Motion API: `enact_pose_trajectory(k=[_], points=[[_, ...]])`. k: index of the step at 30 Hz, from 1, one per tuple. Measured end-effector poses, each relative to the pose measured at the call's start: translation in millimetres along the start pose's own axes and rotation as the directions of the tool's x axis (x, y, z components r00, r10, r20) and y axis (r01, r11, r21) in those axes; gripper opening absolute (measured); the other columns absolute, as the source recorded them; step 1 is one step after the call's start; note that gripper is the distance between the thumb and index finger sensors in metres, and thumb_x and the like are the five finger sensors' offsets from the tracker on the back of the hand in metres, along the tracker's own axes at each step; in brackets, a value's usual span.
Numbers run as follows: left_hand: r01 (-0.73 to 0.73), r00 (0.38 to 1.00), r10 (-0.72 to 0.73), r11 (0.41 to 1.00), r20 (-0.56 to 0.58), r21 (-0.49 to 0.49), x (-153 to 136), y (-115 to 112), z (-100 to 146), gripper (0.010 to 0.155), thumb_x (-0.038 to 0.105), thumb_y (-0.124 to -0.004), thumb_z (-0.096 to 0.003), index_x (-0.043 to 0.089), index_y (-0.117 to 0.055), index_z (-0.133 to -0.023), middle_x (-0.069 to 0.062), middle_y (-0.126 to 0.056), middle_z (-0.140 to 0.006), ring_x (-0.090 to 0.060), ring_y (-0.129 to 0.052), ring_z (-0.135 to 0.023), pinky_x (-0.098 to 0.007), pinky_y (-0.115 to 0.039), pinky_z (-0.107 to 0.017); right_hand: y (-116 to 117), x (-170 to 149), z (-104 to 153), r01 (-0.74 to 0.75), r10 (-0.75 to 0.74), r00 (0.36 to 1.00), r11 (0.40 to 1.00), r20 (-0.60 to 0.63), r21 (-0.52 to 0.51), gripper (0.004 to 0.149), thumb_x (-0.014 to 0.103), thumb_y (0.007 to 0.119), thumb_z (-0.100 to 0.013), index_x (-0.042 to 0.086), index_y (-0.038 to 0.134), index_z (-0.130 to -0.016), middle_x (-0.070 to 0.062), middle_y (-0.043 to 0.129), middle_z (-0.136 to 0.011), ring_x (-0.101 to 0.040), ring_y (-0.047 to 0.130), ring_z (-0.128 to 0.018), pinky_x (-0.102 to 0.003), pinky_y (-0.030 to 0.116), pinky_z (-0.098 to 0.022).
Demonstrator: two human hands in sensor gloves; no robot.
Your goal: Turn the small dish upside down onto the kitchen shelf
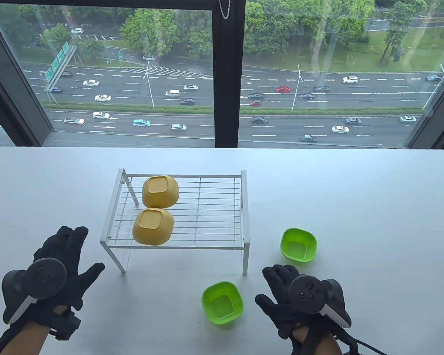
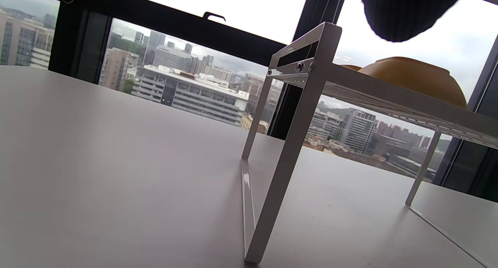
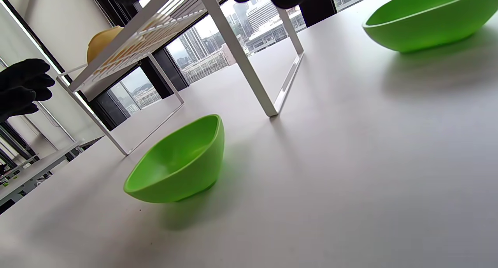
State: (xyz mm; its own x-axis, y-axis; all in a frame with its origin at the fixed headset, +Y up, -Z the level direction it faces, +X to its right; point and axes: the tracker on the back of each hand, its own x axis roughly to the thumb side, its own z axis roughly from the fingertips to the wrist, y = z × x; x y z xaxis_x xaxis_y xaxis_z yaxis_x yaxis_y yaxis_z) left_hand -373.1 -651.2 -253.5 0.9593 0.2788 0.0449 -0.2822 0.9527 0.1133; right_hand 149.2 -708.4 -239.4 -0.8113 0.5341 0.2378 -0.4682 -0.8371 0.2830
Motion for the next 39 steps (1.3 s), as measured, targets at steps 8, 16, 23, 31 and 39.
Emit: enact_pose_trajectory(k=[8,16,23,31,39], points=[[-0.006,1.0,0.005,0.998,-0.011,-0.061,-7,-23,-10,0.088,0.064,-0.074,-0.0429,0.035,-0.029,-0.113,-0.012,-0.03,-0.124,-0.044,-0.042,-0.112,-0.074,-0.04,-0.078,7,4,-3,-0.038,0.037,0.999,0.999,0.014,0.024,0.078,0.063,0.064,-0.051,0.017,0.042,-0.11,-0.018,0.035,-0.116,-0.048,0.03,-0.104,-0.072,0.027,-0.07],[-0.02,0.999,0.016,0.99,-0.03,-0.143,-14,-38,-15,0.088,0.064,-0.075,-0.042,0.035,-0.029,-0.112,-0.011,-0.03,-0.123,-0.043,-0.043,-0.111,-0.074,-0.042,-0.078,20,27,-7,-0.214,0.215,0.968,0.977,0.128,-0.023,0.076,0.059,0.069,-0.051,0.018,0.044,-0.11,-0.018,0.034,-0.116,-0.047,0.032,-0.104,-0.071,0.03,-0.071],[-0.033,0.999,0.026,0.986,-0.045,-0.163,-18,-41,-17,0.088,0.064,-0.075,-0.0415,0.035,-0.029,-0.112,-0.01,-0.031,-0.123,-0.042,-0.045,-0.111,-0.073,-0.043,-0.078,39,48,-10,-0.369,0.357,0.897,0.929,0.26,-0.004,0.073,0.055,0.076,-0.05,0.023,0.049,-0.11,-0.017,0.036,-0.117,-0.046,0.035,-0.105,-0.071,0.03,-0.072],[-0.044,0.998,0.037,0.991,-0.055,-0.127,-22,-39,-16,0.087,0.063,-0.075,-0.0404,0.035,-0.032,-0.111,-0.01,-0.034,-0.122,-0.041,-0.048,-0.109,-0.072,-0.044,-0.079,67,56,-17,-0.555,0.507,0.818,0.82,0.273,0.141,0.072,0.05,0.083,-0.048,0.031,0.05,-0.109,-0.015,0.021,-0.118,-0.046,0.025,-0.105,-0.071,0.027,-0.073],[-0.029,0.999,0.022,0.99,-0.049,-0.14,-21,-42,-15,0.086,0.063,-0.074,-0.04,0.035,-0.034,-0.11,-0.009,-0.036,-0.121,-0.04,-0.051,-0.108,-0.07,-0.045,-0.079,84,61,-19,-0.657,0.594,0.748,0.725,0.297,0.205,0.077,0.048,0.086,-0.047,0.025,0.047,-0.109,-0.016,0.014,-0.117,-0.046,0.017,-0.105,-0.071,0.024,-0.073]])
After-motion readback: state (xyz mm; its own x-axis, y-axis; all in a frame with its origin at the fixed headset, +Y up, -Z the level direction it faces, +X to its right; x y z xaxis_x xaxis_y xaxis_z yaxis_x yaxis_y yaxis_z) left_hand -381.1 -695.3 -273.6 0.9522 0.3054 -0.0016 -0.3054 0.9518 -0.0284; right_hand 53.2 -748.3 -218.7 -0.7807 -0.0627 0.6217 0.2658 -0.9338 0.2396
